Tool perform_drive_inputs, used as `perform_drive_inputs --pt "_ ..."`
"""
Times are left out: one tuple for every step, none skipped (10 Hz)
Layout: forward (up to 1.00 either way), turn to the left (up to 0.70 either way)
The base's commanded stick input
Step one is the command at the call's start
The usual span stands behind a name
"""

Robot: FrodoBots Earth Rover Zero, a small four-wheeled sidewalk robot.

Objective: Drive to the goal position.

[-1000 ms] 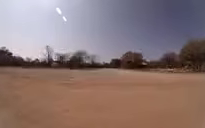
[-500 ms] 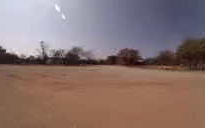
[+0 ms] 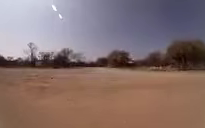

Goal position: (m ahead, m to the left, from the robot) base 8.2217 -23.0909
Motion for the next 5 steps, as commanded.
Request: perform_drive_inputs --pt "1.0 0.0" --pt "1.0 0.0" --pt "1.0 0.0" --pt "1.0 0.0" --pt "1.0 0.0"
